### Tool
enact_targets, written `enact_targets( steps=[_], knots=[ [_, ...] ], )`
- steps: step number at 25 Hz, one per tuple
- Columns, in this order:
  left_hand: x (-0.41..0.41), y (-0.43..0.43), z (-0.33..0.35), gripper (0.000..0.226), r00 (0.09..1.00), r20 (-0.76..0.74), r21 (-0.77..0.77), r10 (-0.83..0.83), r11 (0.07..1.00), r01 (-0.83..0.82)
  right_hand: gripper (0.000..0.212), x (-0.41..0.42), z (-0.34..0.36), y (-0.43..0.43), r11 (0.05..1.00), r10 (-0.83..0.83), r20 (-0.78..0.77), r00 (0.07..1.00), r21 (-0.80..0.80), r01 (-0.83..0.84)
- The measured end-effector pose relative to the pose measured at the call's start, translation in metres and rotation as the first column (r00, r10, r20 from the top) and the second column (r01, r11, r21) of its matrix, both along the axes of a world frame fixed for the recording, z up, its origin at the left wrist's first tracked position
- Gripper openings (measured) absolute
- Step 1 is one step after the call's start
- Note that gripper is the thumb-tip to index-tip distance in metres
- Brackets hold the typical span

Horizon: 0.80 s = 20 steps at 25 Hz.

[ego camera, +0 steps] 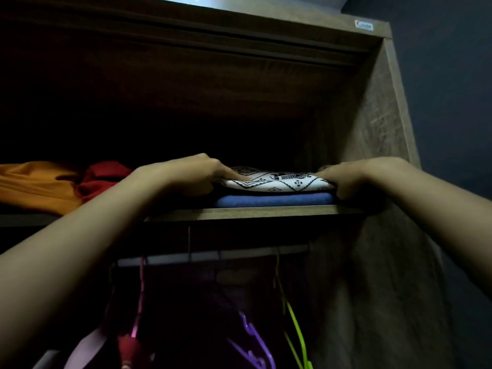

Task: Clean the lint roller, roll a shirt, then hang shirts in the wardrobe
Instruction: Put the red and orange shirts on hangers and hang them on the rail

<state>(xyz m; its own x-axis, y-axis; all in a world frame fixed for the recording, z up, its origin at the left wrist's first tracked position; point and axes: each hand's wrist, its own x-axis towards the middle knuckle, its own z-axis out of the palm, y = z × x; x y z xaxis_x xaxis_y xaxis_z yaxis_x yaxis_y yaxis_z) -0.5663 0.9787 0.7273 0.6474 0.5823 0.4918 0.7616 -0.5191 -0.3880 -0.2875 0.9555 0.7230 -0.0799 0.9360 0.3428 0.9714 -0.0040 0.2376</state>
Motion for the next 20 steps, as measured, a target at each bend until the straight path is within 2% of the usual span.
enact_targets(
  steps=[2,3,5,6,8,10,12,14,16,18,20],
  knots=[
    [-0.009,-0.013,0.004,0.074,0.999,0.003,-0.067,0.05,0.997,-0.049,0.074,-0.015,-0.002,-0.005,1.0,-0.006,-0.042,0.999,0.028,0.007],
    [-0.016,-0.021,0.008,0.073,0.998,0.041,-0.129,0.04,0.991,-0.034,0.077,-0.026,-0.005,-0.008,0.998,0.048,-0.058,0.997,0.049,-0.045],
    [-0.036,-0.036,0.017,0.074,0.983,0.184,-0.218,0.024,0.976,0.017,0.083,-0.054,-0.013,-0.016,0.968,0.244,-0.07,0.967,0.07,-0.239],
    [-0.048,-0.04,0.022,0.075,0.971,0.23,-0.214,0.062,0.977,-0.012,0.083,-0.068,-0.019,-0.019,0.94,0.338,-0.068,0.939,0.082,-0.332],
    [-0.069,-0.043,0.025,0.079,0.931,0.229,-0.22,0.284,0.947,-0.234,0.089,-0.097,-0.028,-0.017,0.887,0.456,-0.043,0.889,0.108,-0.45],
    [-0.081,-0.038,0.018,0.097,0.849,0.167,-0.3,0.501,0.846,-0.44,0.105,-0.12,-0.029,-0.007,0.875,0.472,0.002,0.882,0.125,-0.469],
    [-0.089,-0.027,0.015,0.115,0.801,0.191,-0.384,0.567,0.794,-0.471,0.118,-0.138,-0.027,0.003,0.883,0.446,0.037,0.894,0.145,-0.446],
    [-0.094,-0.014,0.015,0.122,0.774,0.238,-0.446,0.587,0.774,-0.45,0.122,-0.148,-0.029,0.01,0.897,0.396,0.085,0.914,0.176,-0.405],
    [-0.09,-0.002,0.014,0.106,0.781,0.217,-0.33,0.585,0.797,-0.506,0.114,-0.151,-0.037,0.014,0.894,0.35,0.155,0.924,0.239,-0.379],
    [-0.078,0.004,0.006,0.07,0.808,0.114,-0.074,0.578,0.816,-0.573,0.105,-0.15,-0.044,0.014,0.881,0.342,0.172,0.924,0.282,-0.379],
    [-0.067,0.0,0.005,0.045,0.826,0.076,0.085,0.559,0.822,-0.564,0.102,-0.148,-0.047,0.013,0.881,0.337,0.166,0.927,0.292,-0.372]
  ],
)
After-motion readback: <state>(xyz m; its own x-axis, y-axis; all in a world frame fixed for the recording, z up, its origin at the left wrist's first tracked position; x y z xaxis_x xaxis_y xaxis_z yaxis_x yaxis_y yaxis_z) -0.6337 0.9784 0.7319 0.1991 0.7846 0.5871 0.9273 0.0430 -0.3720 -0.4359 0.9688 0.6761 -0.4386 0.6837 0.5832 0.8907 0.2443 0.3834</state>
